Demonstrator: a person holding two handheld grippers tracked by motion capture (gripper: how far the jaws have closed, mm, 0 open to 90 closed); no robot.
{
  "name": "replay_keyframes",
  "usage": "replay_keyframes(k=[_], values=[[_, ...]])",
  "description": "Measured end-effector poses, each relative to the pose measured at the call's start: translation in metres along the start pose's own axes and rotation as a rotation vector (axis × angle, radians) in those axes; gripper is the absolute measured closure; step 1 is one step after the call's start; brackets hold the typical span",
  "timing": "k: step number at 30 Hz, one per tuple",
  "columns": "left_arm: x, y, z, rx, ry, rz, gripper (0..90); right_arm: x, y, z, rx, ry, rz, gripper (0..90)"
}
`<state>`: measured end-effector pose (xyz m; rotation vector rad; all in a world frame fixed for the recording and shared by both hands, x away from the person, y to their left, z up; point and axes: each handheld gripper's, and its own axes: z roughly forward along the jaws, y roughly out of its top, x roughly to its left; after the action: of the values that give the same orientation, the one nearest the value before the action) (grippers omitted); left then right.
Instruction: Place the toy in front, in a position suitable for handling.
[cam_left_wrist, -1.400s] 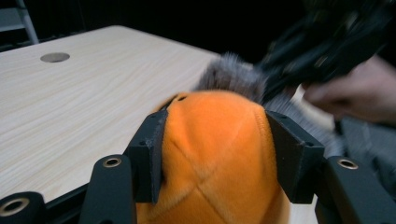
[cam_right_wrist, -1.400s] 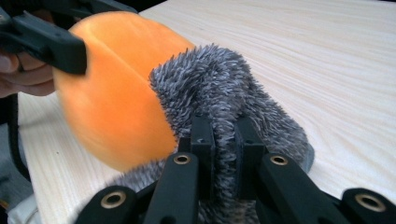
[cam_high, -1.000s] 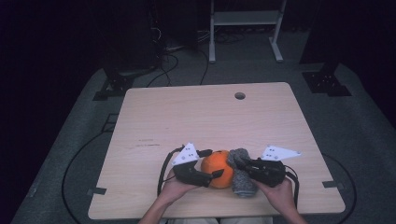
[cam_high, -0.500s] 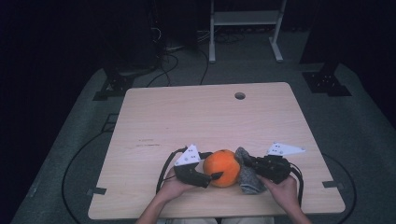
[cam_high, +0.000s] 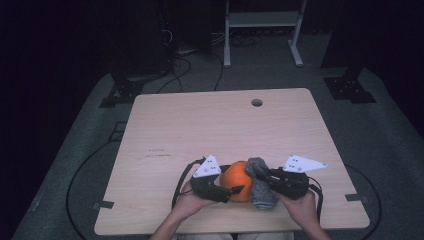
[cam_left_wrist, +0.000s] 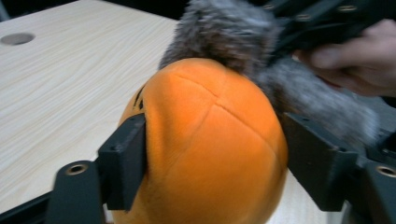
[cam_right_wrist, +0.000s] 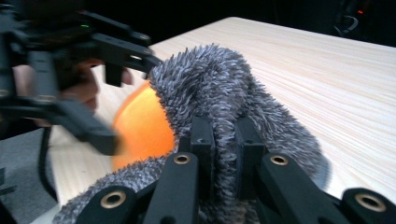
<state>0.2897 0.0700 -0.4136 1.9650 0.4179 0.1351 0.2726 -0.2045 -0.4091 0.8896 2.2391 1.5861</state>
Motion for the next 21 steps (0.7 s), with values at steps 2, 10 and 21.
replay_keyframes(k=[2,10,21], values=[[0.001,-0.002,0.000,-0.005,-0.004,0.018,18.5,-0.006,-0.002,-0.003,0.002,-0.016,0.018,80.7],[0.004,-0.012,0.011,0.036,0.052,0.081,19.0,0.001,0.001,-0.004,-0.012,0.001,-0.017,80.6],[0.000,-0.001,0.004,0.023,0.064,0.014,34.3,-0.001,0.005,-0.012,-0.050,0.007,0.005,80.7]])
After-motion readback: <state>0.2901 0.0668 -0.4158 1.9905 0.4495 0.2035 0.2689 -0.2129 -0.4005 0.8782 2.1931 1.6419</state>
